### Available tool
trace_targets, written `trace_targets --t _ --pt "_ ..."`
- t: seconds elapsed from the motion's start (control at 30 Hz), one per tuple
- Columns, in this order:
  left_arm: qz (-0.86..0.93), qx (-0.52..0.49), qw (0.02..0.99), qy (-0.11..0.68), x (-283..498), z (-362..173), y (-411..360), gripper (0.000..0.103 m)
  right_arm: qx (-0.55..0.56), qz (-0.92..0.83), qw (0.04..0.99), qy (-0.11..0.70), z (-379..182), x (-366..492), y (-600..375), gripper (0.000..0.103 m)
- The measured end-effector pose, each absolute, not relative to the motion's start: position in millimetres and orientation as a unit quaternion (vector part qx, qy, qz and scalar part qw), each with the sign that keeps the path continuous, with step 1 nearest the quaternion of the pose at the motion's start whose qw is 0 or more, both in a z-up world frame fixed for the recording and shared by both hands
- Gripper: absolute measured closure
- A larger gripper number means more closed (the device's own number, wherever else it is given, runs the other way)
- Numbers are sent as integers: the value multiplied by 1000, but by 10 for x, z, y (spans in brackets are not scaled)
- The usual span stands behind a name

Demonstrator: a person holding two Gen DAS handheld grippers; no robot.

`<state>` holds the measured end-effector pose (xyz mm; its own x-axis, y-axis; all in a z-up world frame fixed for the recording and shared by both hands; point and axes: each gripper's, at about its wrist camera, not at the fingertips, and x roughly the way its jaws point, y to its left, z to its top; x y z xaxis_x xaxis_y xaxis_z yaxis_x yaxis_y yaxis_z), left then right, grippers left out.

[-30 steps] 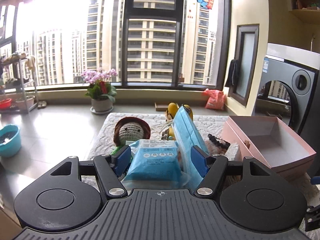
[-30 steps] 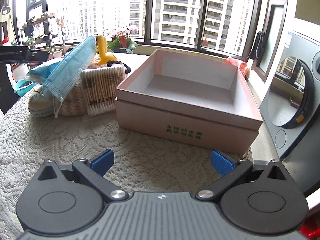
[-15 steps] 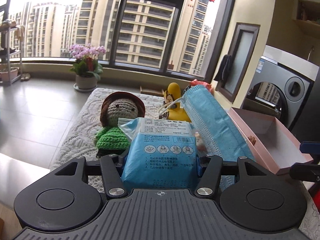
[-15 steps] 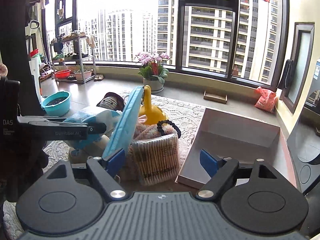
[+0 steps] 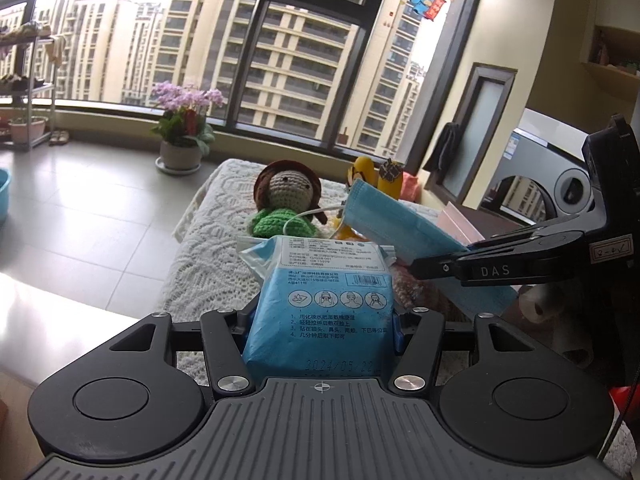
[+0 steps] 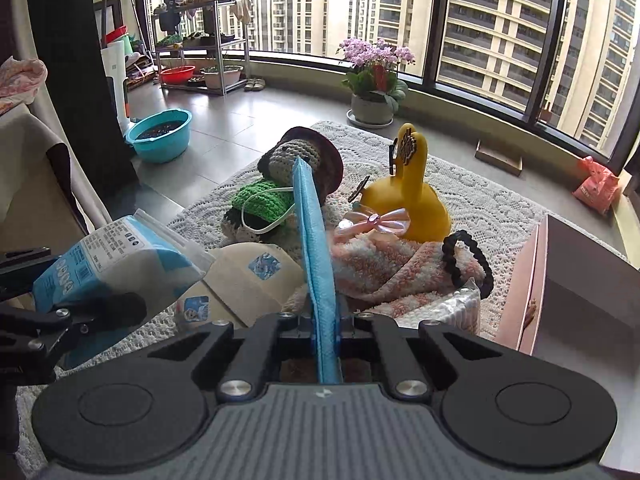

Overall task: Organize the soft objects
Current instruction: 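Carry the wipes pack and mask over the pink box while both grippers open to drop them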

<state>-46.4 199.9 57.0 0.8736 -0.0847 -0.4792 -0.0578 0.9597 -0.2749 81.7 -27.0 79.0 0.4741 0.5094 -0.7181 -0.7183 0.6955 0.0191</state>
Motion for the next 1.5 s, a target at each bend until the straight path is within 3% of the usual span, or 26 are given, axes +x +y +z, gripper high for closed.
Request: trace_targets --t 0.3,0.6,0.8,0.97,1.1,1.4,1.5 --pt "-54 -140 951 272 -809 554 1885 42 -77 366 856 357 1039 22 -1319 99" --pt "-214 -49 920 325 -796 593 747 42 -35 229 920 317 915 -626 -2802 99" --pt "-237 -21 930 280 -277 904 101 41 6 179 939 295 817 -755 -3366 99" --pt "-212 -39 955 202 597 1235 -271 40 35 167 943 286 771 -680 -3536 99" --pt "-154 -48 949 269 1291 924 -492 40 33 160 947 277 769 -610 -3563 99" --pt "-167 -45 950 261 1253 772 -345 41 36 183 952 242 1312 471 -3108 99" --pt "-141 -100 958 229 1242 901 -177 41 44 168 950 258 1378 967 -2875 99"
